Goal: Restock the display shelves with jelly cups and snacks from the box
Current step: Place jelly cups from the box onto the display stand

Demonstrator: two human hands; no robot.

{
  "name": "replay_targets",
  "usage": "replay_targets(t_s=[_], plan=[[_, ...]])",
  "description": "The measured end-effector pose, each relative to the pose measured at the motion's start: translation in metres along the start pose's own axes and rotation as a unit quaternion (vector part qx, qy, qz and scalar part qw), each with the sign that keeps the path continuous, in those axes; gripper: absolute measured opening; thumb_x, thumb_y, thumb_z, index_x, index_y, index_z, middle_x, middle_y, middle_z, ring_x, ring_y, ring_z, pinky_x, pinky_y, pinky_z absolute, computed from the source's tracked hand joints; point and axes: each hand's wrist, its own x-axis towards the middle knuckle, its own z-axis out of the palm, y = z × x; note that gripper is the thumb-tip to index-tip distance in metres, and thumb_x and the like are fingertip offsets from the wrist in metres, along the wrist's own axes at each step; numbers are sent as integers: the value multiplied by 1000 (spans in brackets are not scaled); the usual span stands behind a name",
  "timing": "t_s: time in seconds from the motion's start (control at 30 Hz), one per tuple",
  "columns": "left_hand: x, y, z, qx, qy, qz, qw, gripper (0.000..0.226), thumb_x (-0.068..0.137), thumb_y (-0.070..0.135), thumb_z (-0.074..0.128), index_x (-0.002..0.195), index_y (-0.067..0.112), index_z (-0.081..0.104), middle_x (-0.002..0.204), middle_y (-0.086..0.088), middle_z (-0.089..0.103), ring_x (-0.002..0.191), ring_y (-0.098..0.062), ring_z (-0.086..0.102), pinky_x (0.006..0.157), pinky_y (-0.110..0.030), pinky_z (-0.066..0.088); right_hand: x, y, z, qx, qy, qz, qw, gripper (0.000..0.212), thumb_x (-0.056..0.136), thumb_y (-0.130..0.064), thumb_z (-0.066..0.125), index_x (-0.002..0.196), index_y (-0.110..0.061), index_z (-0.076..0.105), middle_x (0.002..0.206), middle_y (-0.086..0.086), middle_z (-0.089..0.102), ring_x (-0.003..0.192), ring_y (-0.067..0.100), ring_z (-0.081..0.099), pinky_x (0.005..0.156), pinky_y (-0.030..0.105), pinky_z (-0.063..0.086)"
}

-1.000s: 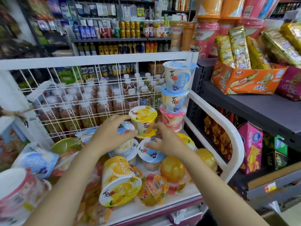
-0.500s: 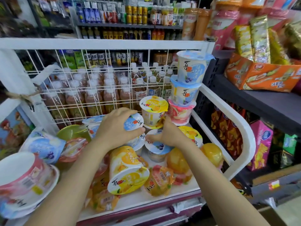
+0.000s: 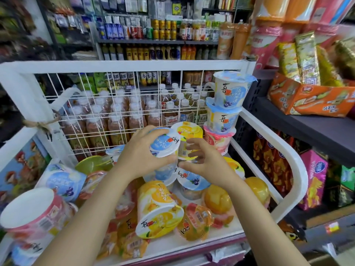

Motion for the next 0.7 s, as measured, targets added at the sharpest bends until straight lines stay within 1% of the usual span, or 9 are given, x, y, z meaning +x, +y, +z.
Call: replay_targets(t_s=[0.07, 0.13, 0.23, 0.3, 0.37, 0.4, 0.5, 0.6, 0.7], plan=[[14, 15, -10, -56, 22, 30, 998, 83, 58, 79, 62, 131, 39, 59, 130, 19, 48, 120, 0, 44, 100, -17, 35, 5, -12, 0, 31, -3, -38, 999, 76, 76, -32, 85, 139, -27, 44, 124, -8, 60, 105, 7, 63, 79, 32, 58], [29, 33, -16, -74, 48, 63, 994, 80, 57, 75, 67, 127, 37, 62, 133, 17, 46, 121, 3, 43, 98, -12, 31, 14, -18, -4, 63, 40, -56, 996, 78, 74, -26, 87, 139, -25, 44, 120, -9, 63, 102, 8, 64, 76, 31, 58], [51, 45, -18, -97, 94, 102, 986, 68, 64, 54, 84, 125, 33, 63, 137, 10, 42, 126, 1, 40, 101, -3, 26, 31, -17, -14, 78, 125, -58, 987, 79, 73, -36, 86, 140, -28, 44, 123, -11, 64, 110, 9, 63, 88, 37, 56], [63, 41, -12, -117, 100, 88, 984, 61, 72, 38, 88, 126, 32, 62, 140, 6, 43, 130, -3, 40, 110, -19, 33, 40, -13, -19, 43, 164, -49, 984, 79, 76, -42, 82, 144, -30, 42, 129, -13, 62, 117, 6, 59, 93, 32, 53], [69, 32, 3, -118, 83, 61, 988, 53, 78, 33, 84, 126, 33, 61, 143, 4, 44, 133, -8, 40, 112, -39, 40, 46, -6, -20, 4, 172, -26, 985, 73, 80, -39, 80, 142, -24, 46, 127, -10, 64, 112, 8, 62, 88, 28, 54], [69, 25, 12, -125, 77, 54, 988, 49, 81, 30, 82, 125, 34, 61, 145, 3, 43, 133, -7, 40, 110, -38, 42, 48, -2, -18, -14, 171, -8, 985, 67, 81, -39, 80, 138, -21, 50, 122, -6, 66, 107, 12, 64, 85, 30, 55], [63, 15, 31, -156, 88, 41, 983, 46, 88, 24, 76, 128, 36, 58, 148, 4, 40, 128, -2, 43, 102, -19, 46, 47, 6, -10, -43, 176, 17, 983, 58, 83, -39, 78, 131, -15, 56, 113, -1, 69, 98, 17, 66, 80, 35, 55], [63, 14, 35, -186, 74, 19, 980, 51, 92, 27, 71, 137, 40, 51, 142, 12, 47, 125, -10, 52, 101, -38, 51, 48, 6, -7, -47, 194, 18, 980, 52, 84, -36, 78, 127, -15, 58, 105, -3, 69, 90, 12, 63, 73, 26, 51], [66, 15, 36, -188, 62, 7, 980, 53, 94, 31, 68, 140, 44, 46, 144, 20, 45, 132, -10, 47, 104, -39, 48, 52, 3, -6, -71, 202, 33, 976, 50, 84, -39, 77, 123, -14, 59, 101, 3, 70, 89, 21, 66, 74, 35, 54]])
